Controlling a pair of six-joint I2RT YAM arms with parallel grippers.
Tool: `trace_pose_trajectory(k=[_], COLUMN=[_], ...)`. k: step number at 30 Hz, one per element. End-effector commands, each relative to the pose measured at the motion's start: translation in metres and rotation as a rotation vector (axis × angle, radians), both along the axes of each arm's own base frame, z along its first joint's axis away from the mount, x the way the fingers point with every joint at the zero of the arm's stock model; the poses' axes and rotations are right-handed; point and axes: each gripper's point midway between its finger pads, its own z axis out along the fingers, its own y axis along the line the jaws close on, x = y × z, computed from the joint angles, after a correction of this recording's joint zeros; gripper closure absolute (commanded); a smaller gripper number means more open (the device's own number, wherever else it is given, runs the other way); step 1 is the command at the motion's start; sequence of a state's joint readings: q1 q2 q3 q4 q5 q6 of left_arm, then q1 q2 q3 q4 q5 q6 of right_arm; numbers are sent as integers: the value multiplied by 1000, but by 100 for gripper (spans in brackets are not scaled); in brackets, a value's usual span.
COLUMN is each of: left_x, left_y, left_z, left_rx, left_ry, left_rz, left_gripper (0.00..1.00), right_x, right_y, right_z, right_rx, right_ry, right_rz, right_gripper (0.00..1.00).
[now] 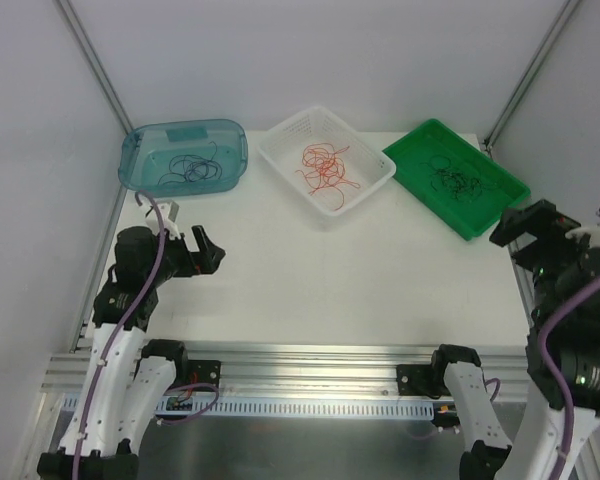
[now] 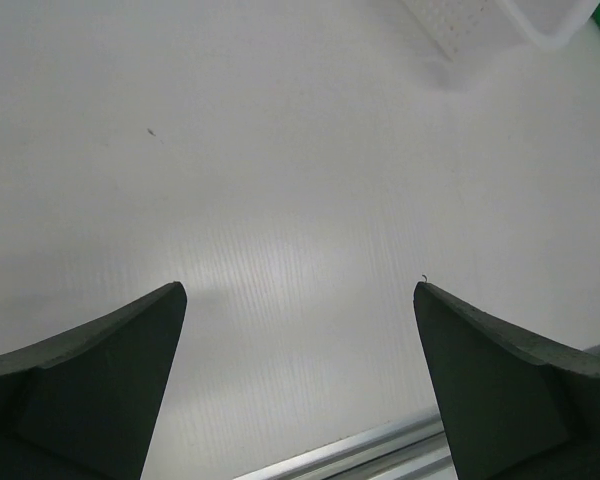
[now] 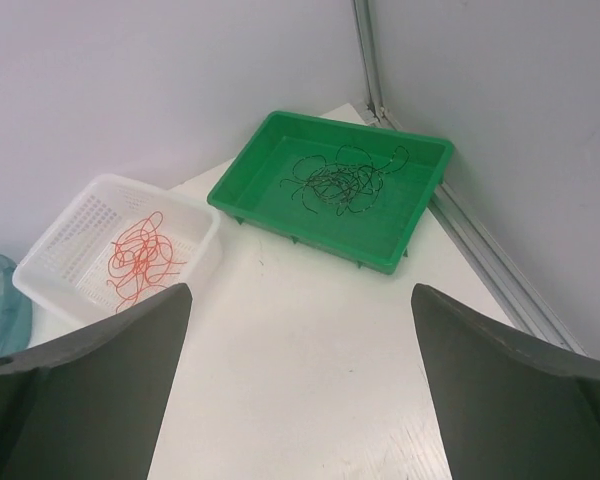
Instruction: Untangle the cables
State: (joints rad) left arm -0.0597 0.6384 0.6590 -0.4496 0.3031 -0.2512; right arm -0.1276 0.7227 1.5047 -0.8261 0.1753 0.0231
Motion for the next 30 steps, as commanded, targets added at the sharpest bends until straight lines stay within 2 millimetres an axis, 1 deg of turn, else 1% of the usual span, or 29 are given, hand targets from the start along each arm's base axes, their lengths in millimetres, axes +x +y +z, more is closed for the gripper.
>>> trace_pose_trajectory(k=[1,2,3,4,5,6,8,9,10,11,12,13,14,15,16,17,18,19,20,21,24,27,30], left_x=[-6,-11,-22,-29,-37,-49,-66,-80,-88,-92,-101,-104,-109,-117,-120,-125,-134,-137,-141,-149,-162,-172,-178], left_y=[11,13,18,21,25,30,41,46,55,60,64,67,70,70,69,67,67,68,68,69,73,82,88], left_z=[76,87,93,111,116,126,133,143,134,132,131,125,118,117,115,114,118,119,119,120,122,122,122], left_rx=[0,-2,9,11,17,21,34,29,49,46,44,52,49,36,27,20,8,7,7,0,9,2,-23], left_ry=[-184,-207,-217,-260,-273,-315,-346,-392,-358,-359,-378,-373,-360,-386,-394,-398,-436,-452,-463,-494,-540,-574,-592], left_rz=[76,86,106,124,141,166,224,246,291,324,345,359,375,374,369,359,355,356,352,354,362,412,454], left_gripper=[1,1,1,1,1,1,1,1,1,1,1,1,1,1,1,1,1,1,1,1,1,1,1], right_x=[-35,-42,-55,-62,-70,-84,-97,-108,-114,-120,-124,-129,-132,-135,-140,-142,-145,-144,-148,-148,-153,-152,-147], right_y=[5,4,9,10,7,8,6,7,5,2,2,0,-4,-5,-7,-6,-7,-6,-5,-5,-8,-9,-9], right_z=[-24,-26,-22,-21,-22,-20,-24,-29,-32,-36,-42,-54,-62,-74,-82,-88,-95,-102,-104,-107,-114,-123,-132], right_rx=[-2,-6,-20,-26,-30,-31,-33,-31,-59,-66,-75,-87,-100,-104,-104,-104,-103,-102,-95,-96,-96,-101,-96], right_ry=[35,22,-18,-36,-46,-85,-112,-146,-151,-164,-169,-169,-156,-121,-119,-109,-99,-88,-107,-104,-126,-111,-86], right_rz=[7,0,32,41,26,44,55,83,90,85,97,101,89,95,88,94,95,98,103,106,95,85,83], right_gripper=[3,3,3,3,3,3,3,3,3,3,3,3,3,3,3,3,3,3,3,3,3,3,3])
